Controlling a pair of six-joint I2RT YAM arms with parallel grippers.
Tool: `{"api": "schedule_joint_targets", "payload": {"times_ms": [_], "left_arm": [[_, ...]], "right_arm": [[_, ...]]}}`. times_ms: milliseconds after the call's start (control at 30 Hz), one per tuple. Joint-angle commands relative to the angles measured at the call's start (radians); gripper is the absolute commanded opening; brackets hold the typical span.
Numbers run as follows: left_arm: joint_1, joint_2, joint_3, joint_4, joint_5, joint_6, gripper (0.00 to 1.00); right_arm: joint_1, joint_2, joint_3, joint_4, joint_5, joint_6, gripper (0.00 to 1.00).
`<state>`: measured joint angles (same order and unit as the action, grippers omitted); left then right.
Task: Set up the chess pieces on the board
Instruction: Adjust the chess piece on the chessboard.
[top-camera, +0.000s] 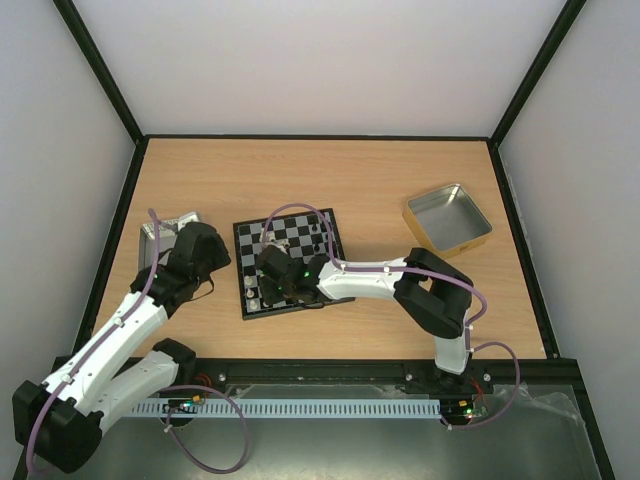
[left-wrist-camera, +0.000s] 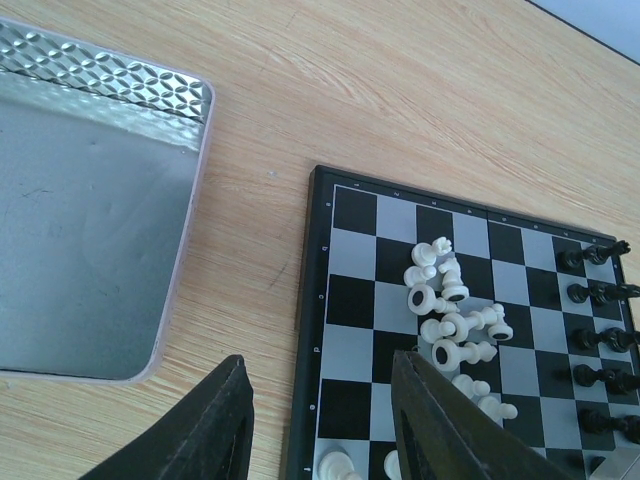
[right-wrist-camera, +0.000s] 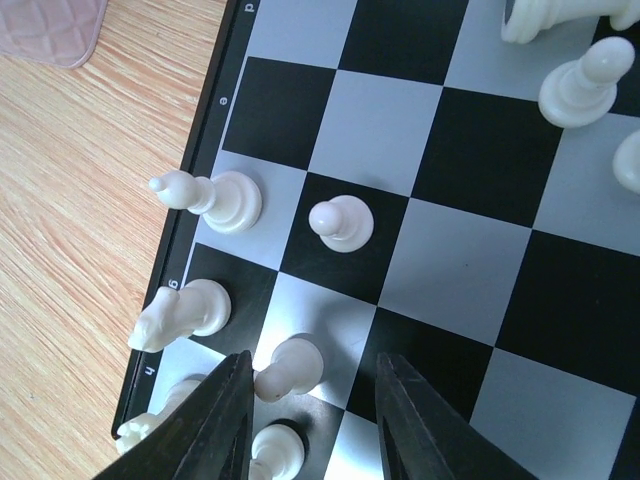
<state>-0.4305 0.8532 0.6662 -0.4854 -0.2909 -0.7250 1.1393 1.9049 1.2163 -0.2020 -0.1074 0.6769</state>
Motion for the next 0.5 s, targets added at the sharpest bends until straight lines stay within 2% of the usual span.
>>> {"api": "schedule_joint_targets", "payload": {"times_ms": [0, 233, 467], "left_arm": [[0.007, 0.007, -0.017, 0.005, -0.002, 0.011, 0.40], [0.007, 0.007, -0.018, 0.005, -0.002, 0.010, 0.40], [0.007, 0.004, -0.018, 0.005, -0.002, 0.010, 0.40]], "right_arm": [[0.009, 0.019, 0.027, -0.027, 0.016, -0.019, 0.31], [0.020, 0.028, 0.046, -0.039, 0.012, -0.033, 0.25], [0.023, 0.039, 0.053, -0.043, 0.024, -0.029, 0.15]]}}
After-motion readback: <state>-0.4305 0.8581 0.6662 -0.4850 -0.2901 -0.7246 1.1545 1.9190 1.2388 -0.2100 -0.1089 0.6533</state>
